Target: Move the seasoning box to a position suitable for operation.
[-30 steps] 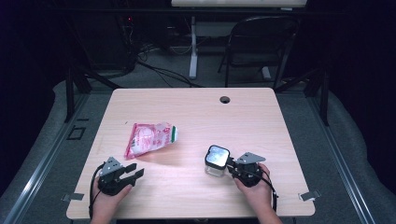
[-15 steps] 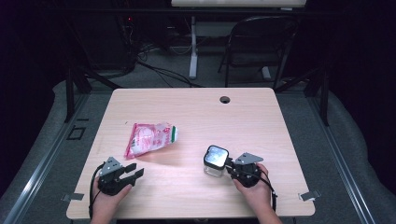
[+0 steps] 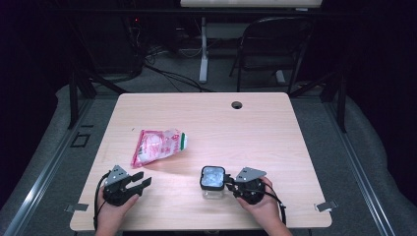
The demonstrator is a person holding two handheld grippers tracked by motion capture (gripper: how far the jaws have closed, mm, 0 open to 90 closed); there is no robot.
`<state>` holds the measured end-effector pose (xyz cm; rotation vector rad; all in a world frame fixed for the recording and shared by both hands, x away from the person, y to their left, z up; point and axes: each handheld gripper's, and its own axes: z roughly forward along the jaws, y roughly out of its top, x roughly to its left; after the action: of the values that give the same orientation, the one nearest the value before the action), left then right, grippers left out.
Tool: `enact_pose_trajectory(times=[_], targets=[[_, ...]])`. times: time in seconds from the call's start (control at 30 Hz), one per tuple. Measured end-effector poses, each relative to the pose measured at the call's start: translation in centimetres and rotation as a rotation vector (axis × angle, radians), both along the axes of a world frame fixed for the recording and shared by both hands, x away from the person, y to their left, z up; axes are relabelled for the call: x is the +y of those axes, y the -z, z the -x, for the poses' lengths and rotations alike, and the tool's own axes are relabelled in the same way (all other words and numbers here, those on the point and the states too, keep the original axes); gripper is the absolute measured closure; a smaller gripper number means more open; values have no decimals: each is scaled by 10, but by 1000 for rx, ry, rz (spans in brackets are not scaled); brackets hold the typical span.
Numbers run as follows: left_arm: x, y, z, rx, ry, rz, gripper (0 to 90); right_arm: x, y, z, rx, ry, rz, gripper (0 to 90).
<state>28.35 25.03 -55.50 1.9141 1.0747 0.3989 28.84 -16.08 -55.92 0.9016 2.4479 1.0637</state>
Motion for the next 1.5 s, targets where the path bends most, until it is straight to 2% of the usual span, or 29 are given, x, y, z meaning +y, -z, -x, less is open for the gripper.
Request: enact_pose_trajectory(times=[0.13, 0.47, 0.83, 1.17, 1.5], targets=[[0, 0, 0, -3, 1, -3, 570, 6, 1, 3, -1, -45, 1, 753], [-1, 0, -1, -5, 6, -6, 570, 9, 3, 5, 0, -115, 3, 751], [-1, 0, -1, -6, 1, -10, 567, 9, 4, 5, 21, -129, 14, 740], [-2, 0, -2, -8, 0, -3, 561, 6, 3, 6, 30, -124, 5, 711], [-16, -2, -8, -17, 47, -6, 560, -7, -3, 16, 23, -96, -42, 706]])
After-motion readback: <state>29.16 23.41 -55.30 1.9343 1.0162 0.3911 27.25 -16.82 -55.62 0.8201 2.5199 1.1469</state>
